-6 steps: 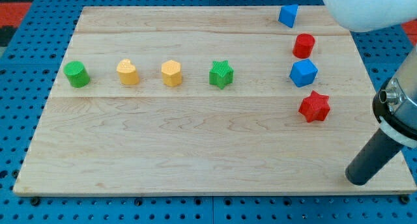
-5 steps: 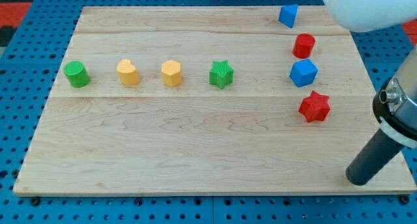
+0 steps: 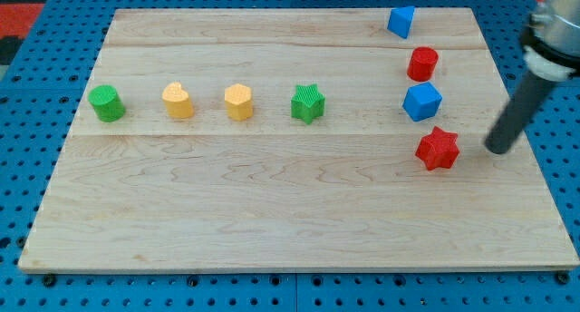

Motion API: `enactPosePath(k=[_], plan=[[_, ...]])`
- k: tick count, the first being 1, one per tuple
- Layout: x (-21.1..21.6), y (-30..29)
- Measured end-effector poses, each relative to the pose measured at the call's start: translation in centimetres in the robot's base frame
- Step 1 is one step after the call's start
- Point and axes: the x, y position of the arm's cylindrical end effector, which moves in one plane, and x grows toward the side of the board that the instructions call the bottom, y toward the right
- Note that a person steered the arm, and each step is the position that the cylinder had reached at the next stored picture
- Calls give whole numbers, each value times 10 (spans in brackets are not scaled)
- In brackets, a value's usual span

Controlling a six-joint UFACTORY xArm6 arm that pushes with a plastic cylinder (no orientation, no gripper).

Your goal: Slightly move the red star below the blue cube

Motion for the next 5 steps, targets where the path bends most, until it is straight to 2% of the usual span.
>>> enactPosePath(k=[2, 3, 5], plan=[[-17, -67], [-8, -131], [-18, -305]])
